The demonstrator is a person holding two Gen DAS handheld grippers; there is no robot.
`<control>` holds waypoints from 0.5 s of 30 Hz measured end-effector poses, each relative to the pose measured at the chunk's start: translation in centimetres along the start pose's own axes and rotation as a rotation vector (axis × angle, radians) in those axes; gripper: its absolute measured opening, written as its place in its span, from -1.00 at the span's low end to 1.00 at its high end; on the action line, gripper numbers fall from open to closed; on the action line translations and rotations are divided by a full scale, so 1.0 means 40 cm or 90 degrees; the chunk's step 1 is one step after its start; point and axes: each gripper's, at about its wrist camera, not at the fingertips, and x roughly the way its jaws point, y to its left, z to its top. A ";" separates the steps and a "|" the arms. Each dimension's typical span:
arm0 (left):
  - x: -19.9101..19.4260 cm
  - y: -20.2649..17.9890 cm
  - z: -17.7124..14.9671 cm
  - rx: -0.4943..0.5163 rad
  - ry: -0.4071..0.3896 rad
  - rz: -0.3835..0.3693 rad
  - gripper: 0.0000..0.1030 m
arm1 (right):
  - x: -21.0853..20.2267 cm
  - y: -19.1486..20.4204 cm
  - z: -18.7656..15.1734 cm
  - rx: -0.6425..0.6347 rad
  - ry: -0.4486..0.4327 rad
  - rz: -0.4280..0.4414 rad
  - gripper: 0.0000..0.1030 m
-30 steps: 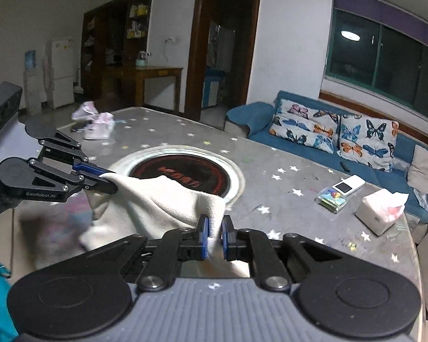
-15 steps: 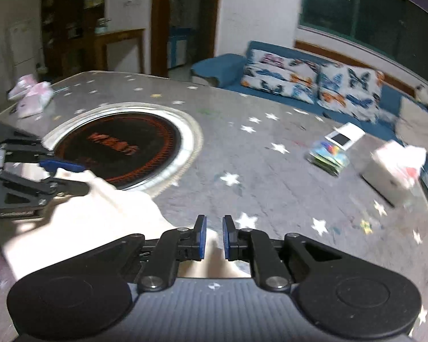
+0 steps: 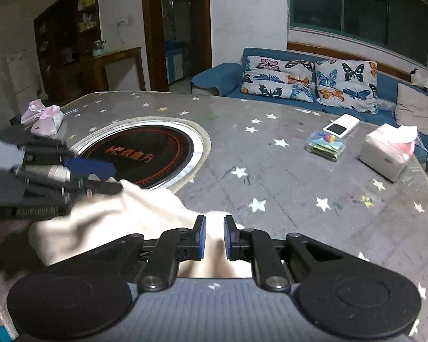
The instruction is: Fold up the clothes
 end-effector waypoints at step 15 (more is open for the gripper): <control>0.112 -0.019 -0.004 -0.011 0.041 -0.007 -0.46 | 0.138 0.029 0.004 -0.016 0.038 -0.005 -0.65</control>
